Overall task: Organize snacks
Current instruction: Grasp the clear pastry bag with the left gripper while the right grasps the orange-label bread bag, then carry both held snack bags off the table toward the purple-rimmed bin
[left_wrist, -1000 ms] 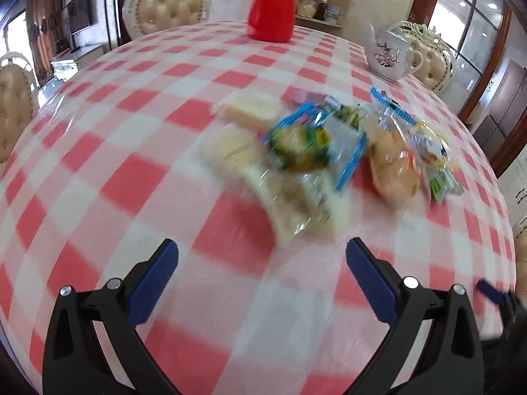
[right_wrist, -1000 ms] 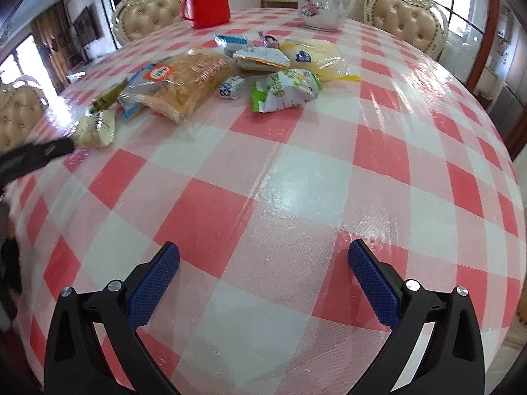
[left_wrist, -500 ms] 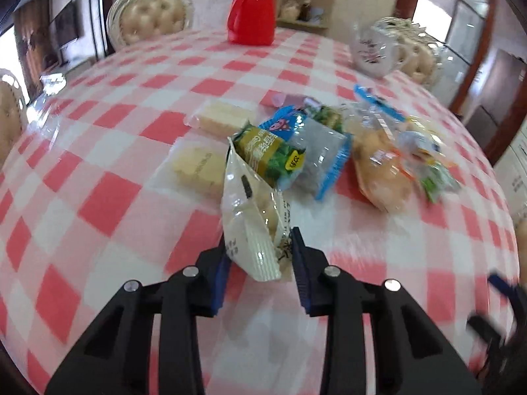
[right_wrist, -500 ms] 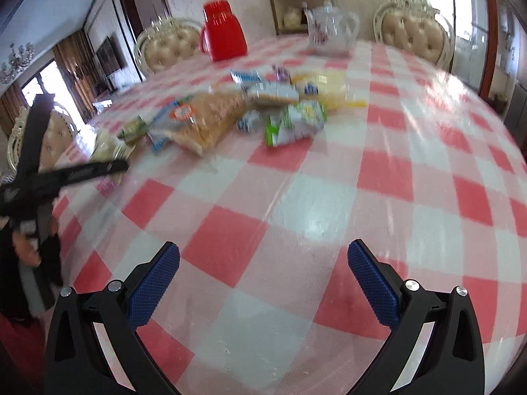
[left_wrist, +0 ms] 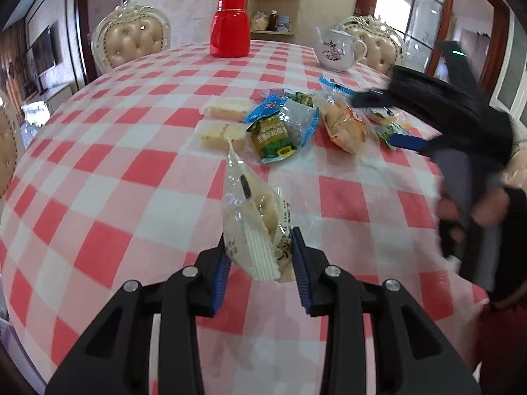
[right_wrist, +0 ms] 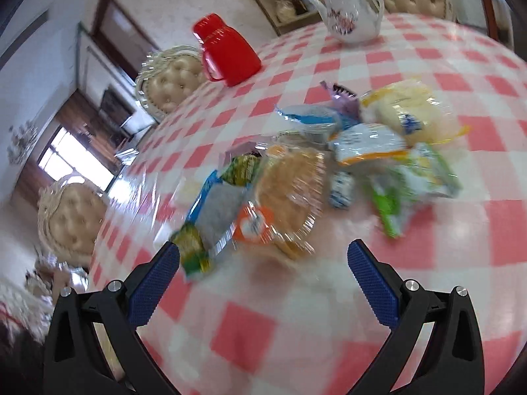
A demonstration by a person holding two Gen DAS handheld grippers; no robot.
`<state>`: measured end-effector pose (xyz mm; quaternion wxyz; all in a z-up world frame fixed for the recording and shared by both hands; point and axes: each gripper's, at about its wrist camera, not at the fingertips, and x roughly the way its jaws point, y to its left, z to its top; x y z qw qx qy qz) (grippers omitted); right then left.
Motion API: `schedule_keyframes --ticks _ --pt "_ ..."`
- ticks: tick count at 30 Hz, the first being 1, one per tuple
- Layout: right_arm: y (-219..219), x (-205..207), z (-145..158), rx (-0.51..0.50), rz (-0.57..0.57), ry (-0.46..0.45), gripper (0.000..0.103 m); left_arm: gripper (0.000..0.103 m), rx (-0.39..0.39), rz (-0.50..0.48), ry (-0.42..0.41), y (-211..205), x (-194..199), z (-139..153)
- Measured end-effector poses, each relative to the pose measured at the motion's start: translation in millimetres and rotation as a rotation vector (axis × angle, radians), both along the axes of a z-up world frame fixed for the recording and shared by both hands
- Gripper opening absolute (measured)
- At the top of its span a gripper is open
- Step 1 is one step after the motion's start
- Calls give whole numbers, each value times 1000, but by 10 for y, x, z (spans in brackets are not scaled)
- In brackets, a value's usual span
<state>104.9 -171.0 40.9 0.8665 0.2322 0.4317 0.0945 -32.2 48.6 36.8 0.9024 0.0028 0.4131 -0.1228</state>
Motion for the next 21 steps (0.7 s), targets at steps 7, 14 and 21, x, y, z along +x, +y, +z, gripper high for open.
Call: schedule_keyframes --ticks 7,14,21 --pt "165 167 -221 -157 -68 51 60 36 -24 -13 -3 82 -260 23" --pt "91 -575 -24 -214 32 -94 49 36 -59 11 23 195 -257 -79" --pt "142 -1179 -32 -319 154 -91 50 36 -50 -11 61 -41 -217 -211"
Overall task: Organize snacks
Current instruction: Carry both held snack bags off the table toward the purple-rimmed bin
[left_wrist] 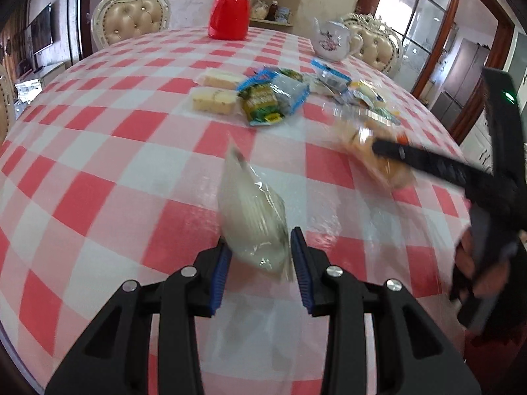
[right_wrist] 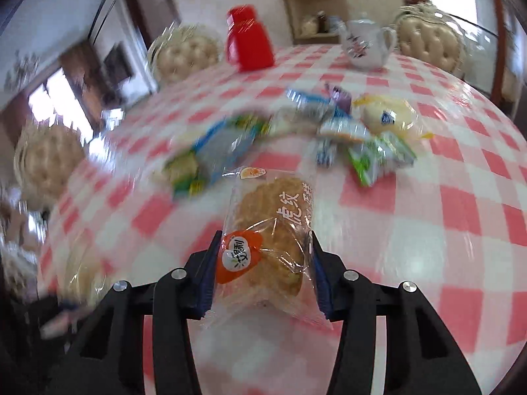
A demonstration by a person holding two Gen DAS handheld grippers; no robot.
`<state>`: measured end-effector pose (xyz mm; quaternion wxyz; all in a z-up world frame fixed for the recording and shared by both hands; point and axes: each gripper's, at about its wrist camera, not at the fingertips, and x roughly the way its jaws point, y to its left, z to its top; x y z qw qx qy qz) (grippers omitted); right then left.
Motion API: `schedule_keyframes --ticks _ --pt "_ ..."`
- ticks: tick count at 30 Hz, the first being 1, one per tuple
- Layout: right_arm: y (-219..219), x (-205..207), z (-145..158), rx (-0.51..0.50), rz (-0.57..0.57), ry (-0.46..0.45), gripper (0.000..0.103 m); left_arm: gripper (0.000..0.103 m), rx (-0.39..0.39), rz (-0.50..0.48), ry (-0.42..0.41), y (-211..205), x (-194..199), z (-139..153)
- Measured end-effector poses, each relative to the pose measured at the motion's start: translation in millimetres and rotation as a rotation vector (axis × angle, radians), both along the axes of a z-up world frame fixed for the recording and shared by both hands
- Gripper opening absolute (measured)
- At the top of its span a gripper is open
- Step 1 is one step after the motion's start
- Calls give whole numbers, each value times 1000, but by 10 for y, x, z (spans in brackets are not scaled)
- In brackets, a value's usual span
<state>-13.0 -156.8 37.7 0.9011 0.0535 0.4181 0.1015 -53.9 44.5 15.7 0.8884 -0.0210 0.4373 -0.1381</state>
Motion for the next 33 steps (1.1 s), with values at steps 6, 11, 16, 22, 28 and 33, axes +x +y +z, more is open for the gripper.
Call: schedule_keyframes --ticks 6,11,16,22,28,33 --pt "55 54 -156 -106 25 70 80 41 52 28 5 -100 82 -63" --pt "113 234 -290 -151 27 102 78 68 72 86 16 -82 199 -58" --pt "26 199 -249 -93 20 94 79 73 -30 163 34 211 254 -14" --pt "30 190 -250 -75 30 86 81 77 22 156 32 320 267 -8" --pt "58 132 -216 -91 39 51 49 62 152 104 10 67 450 -71" --pt "50 -118 -90 -41 51 -31 47 56 204 15 -32 -209 234 -12"
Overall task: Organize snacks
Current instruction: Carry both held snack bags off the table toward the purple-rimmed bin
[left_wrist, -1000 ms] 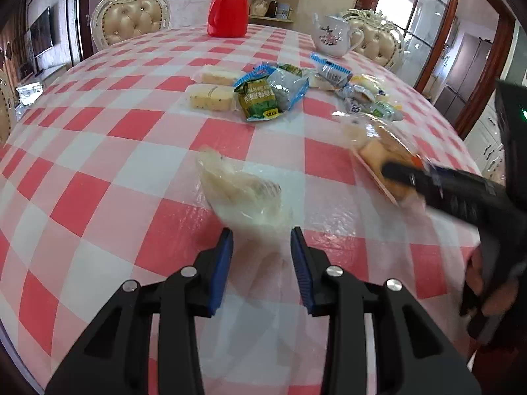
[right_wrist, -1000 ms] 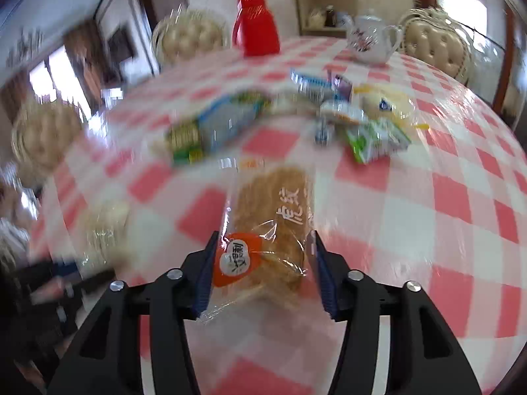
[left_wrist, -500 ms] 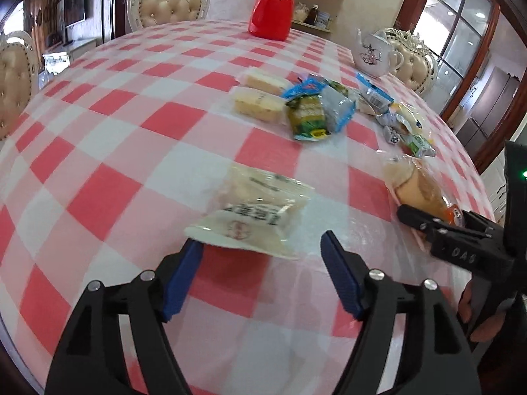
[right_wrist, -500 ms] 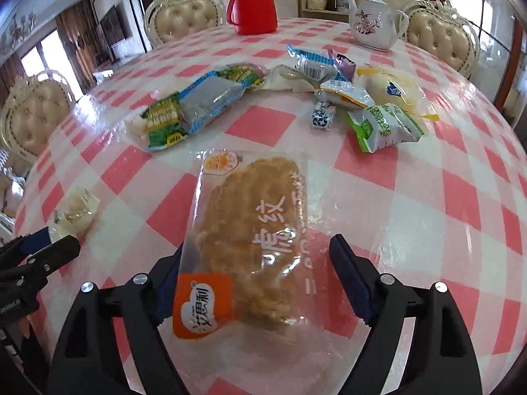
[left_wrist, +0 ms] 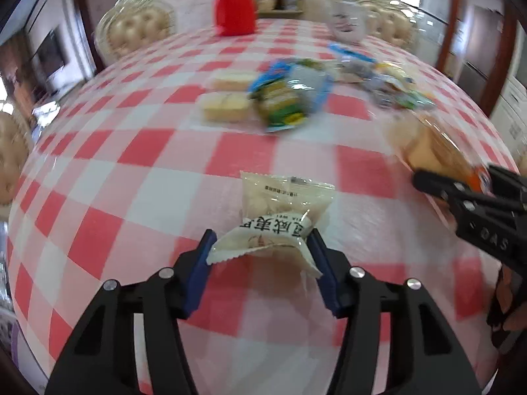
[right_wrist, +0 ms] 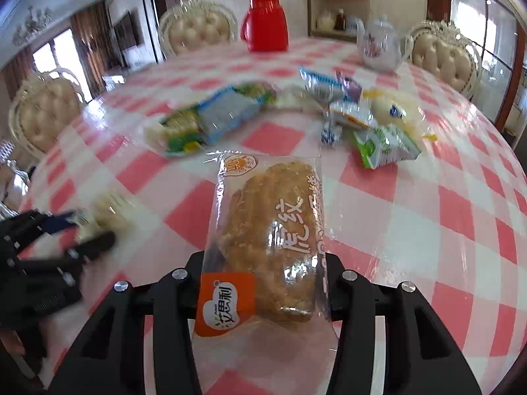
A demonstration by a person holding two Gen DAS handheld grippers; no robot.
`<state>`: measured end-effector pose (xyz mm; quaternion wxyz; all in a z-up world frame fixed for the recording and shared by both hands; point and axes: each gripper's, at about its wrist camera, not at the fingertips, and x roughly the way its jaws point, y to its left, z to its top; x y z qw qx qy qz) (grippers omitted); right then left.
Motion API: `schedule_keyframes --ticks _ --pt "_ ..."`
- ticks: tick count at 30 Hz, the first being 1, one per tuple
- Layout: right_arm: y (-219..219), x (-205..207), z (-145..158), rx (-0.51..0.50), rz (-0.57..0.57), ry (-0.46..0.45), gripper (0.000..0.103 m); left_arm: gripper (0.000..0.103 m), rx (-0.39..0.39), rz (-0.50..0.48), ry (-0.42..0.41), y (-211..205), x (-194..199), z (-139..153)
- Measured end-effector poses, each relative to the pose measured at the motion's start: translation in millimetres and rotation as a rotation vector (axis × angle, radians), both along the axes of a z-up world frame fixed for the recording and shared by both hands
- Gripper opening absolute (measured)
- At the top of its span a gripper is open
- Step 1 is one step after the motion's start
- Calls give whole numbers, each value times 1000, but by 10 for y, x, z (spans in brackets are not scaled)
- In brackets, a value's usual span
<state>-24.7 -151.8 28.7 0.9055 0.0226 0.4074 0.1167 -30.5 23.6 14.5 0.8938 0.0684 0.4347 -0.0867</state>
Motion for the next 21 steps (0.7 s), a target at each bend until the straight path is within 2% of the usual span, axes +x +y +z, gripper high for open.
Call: schedule_keyframes --ticks 3,13,21 --pt "-46 -127 31 73 1 2 47 56 -21 -21 -35 -24 -161 131" --pt "122 -406 70 73 37 5 47 56 -57 -36 -71 56 -494 366" --pt "448 -676 195 55 115 -23 47 57 -49 -22 -68 340 -817 376"
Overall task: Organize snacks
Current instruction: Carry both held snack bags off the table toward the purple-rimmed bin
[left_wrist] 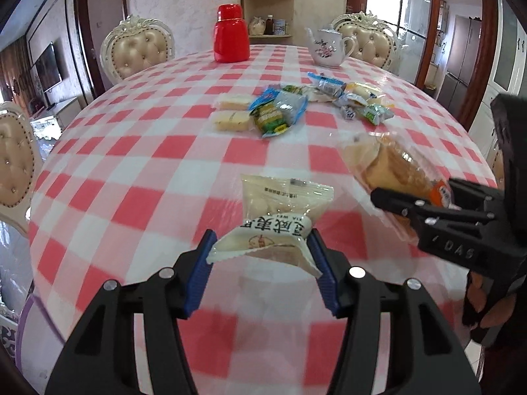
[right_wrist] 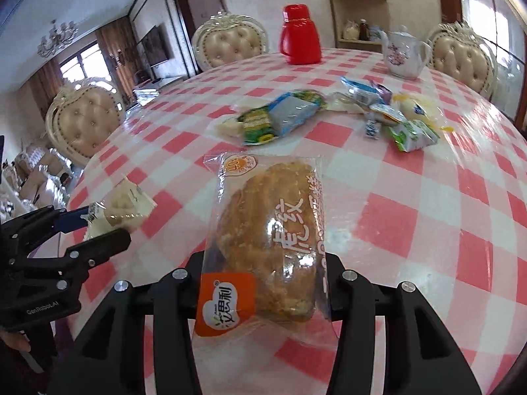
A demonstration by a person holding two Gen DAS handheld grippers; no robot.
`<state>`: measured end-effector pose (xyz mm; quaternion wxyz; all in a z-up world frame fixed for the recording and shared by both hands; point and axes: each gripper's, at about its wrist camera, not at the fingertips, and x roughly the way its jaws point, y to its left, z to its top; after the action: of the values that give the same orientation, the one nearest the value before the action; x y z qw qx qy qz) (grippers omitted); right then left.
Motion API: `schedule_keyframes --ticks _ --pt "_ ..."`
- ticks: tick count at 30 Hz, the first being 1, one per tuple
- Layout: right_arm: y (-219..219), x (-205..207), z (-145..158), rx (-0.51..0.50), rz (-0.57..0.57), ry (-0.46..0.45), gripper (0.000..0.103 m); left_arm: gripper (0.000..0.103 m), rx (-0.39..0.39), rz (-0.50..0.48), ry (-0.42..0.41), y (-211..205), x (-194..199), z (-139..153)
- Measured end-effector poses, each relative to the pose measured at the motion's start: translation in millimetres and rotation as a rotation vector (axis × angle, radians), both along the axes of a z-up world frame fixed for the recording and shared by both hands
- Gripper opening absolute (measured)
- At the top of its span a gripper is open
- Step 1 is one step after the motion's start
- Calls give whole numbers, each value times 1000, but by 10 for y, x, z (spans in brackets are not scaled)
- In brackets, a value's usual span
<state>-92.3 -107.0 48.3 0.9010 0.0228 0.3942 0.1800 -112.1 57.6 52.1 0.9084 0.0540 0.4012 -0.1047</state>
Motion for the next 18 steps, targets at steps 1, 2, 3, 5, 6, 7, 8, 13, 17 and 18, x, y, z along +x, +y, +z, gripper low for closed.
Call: schedule_keyframes --ticks 1,2,3,5,6,7,8,13,17,18 --pt "35 -22 12 -2 8 -3 47 57 5 8 2 62 -44 -10" --pt "85 -50 24 -5 19 -7 47 57 7 15 6 121 -79 -22" --pt "155 -87 37 -9 35 -10 47 57 7 22 10 183 -118 -36" --pt "303 -153 56 -15 68 -15 47 57 7 45 19 331 -216 -63" --pt "360 -178 62 -20 79 -16 47 57 9 54 20 405 -267 -73" --pt "444 -210 68 -26 97 -18 47 57 10 62 21 456 -308 -79" --pt "490 -228 76 -29 108 -19 47 57 11 72 22 529 -363 -85" --pt "886 -375 108 -50 191 -28 47 57 7 115 17 854 -581 -77" --pt "1226 -495 121 -61 262 -31 47 57 7 147 13 1112 -763 -53" --pt "1328 -532 123 -67 283 -33 47 57 11 156 12 1188 -815 -48"
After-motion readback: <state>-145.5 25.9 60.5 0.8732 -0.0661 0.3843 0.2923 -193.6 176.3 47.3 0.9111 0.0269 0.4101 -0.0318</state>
